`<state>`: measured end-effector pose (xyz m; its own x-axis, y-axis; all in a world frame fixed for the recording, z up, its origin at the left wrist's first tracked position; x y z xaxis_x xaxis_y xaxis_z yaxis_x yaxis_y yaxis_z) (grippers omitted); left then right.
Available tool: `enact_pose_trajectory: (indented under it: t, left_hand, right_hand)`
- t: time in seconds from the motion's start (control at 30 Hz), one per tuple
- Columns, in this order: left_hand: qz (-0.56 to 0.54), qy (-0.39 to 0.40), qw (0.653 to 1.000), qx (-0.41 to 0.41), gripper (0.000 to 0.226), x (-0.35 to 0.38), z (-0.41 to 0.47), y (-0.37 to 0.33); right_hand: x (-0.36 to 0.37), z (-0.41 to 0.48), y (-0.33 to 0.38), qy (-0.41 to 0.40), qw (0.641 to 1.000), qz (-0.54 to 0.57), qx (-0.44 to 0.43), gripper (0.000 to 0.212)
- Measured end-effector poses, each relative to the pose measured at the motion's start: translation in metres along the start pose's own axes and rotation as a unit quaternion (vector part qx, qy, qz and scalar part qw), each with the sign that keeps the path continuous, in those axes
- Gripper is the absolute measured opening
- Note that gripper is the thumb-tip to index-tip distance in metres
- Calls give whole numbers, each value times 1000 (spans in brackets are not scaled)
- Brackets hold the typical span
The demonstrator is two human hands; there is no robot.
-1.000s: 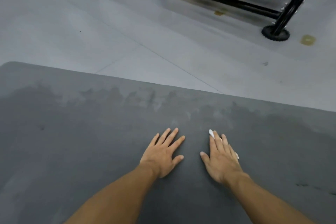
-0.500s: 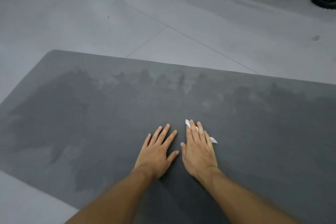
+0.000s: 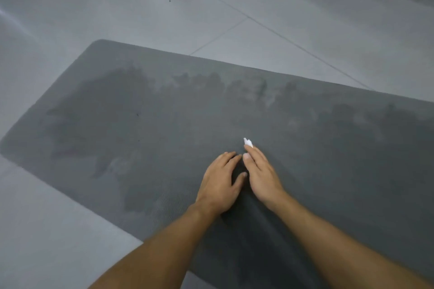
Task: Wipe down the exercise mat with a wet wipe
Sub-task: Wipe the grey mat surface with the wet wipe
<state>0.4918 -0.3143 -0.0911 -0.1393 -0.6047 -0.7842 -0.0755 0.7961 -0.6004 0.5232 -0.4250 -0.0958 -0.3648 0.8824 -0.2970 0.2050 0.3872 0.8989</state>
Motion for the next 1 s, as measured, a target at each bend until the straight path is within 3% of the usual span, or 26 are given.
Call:
enact_pose_trajectory:
  t: [0.07, 0.17, 0.33, 0.4, 0.47, 0.6, 0.73, 0.9, 1.0]
  left_hand:
    - [-123, -16, 992, -30, 33, -2, 5, -10]
    - [-292, -78, 944, -132, 18, -13, 11, -5]
    - [-383, -105, 895, -201, 7, -27, 24, 4]
    - [-462, -82, 852, -233, 9, -21, 25, 6]
    - [-521, -43, 816, -249, 11, -11, 23, 3]
    - [-551, -20, 785, -282, 22, 1, 20, 1]
    - [-541, -10, 798, -265, 23, -3, 18, -7]
    - [-586, 2, 765, -267, 9, -11, 18, -8]
    - [-578, 5, 770, -270, 10, -14, 19, -6]
  right_hand:
    - [3, 4, 8, -16, 994, 100, 47, 41]
    - [-3, 6, 14, -48, 963, 235, 128, 33]
    - [-25, 13, 18, -61, 954, 272, 115, 24]
    - [-32, 11, 12, -58, 959, 245, 128, 32]
    - [-38, 7, 7, -53, 967, 211, 132, 28]
    - [-46, 2, 5, -63, 980, 149, 113, 2]
    - [-46, 2, 3, -81, 980, 140, 117, 7]
    - [-52, 2, 8, -98, 977, 148, 115, 10]
    - [-56, 3, 11, -103, 978, 144, 114, 11]
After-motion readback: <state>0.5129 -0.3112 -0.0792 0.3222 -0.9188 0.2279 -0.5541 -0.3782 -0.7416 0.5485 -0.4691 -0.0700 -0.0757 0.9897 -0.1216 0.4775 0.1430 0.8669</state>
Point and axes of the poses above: each hand's wrist, its own z-axis towards the middle knuckle, its own x-axis out of the palm, y = z × x, the point moved 9 cm from there along z, towards the middle knuckle, and after that the axes turned 2 degrees about -z, right-handed, at the moved point
